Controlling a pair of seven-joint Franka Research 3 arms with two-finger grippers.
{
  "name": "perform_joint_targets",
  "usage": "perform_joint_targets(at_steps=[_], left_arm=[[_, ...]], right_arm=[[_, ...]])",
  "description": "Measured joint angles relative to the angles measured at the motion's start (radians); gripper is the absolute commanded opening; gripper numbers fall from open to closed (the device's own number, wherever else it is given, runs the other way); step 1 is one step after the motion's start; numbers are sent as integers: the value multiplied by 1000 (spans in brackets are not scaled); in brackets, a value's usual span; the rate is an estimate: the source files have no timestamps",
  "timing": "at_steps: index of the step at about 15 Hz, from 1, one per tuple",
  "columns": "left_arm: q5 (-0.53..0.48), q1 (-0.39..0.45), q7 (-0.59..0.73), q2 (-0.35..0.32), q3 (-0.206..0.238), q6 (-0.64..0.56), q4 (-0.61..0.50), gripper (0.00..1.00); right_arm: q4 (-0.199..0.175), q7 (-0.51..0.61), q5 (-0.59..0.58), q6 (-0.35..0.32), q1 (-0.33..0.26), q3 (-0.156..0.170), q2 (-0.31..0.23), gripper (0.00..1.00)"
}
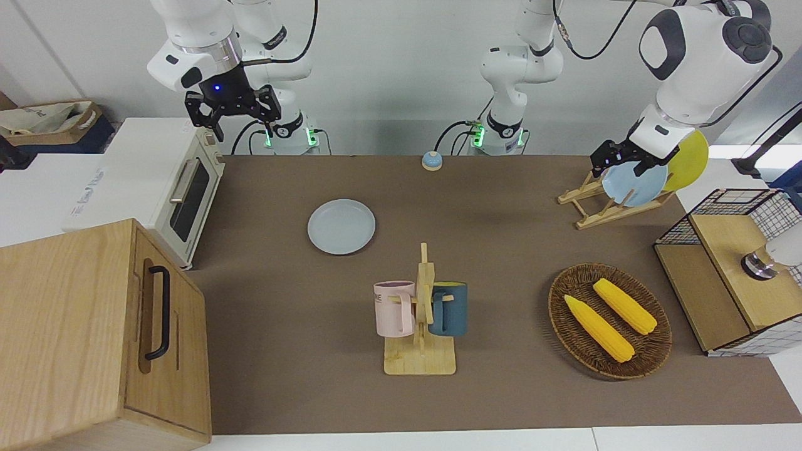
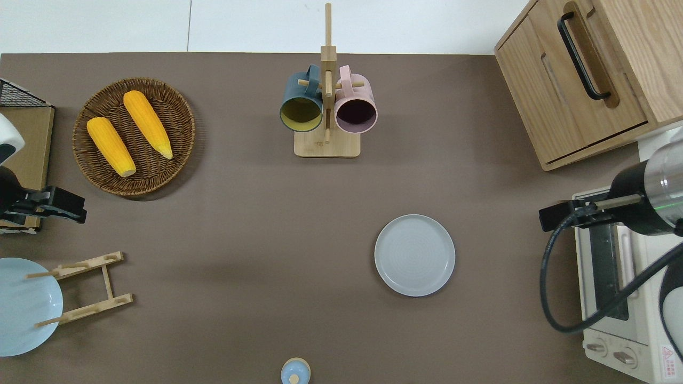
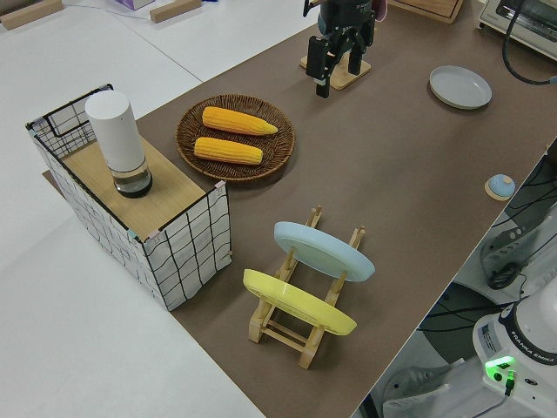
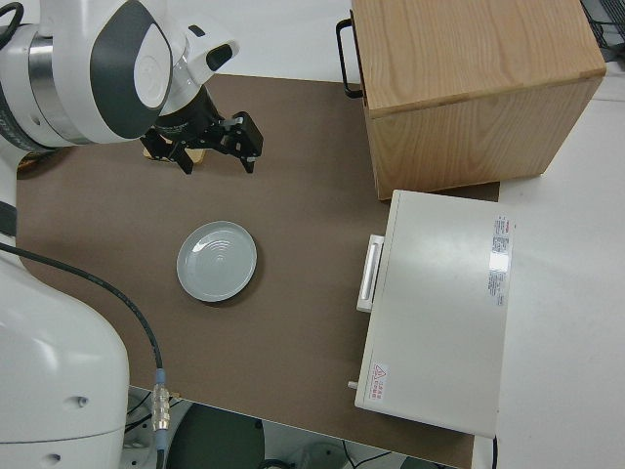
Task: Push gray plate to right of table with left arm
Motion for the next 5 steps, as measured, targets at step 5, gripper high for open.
perform_joint_targets(at_steps=[5], left_arm=[[-20,0,7,-5,13,0,-8,1000]], right_arm=[[0,0,0,0,0,0,0,983]])
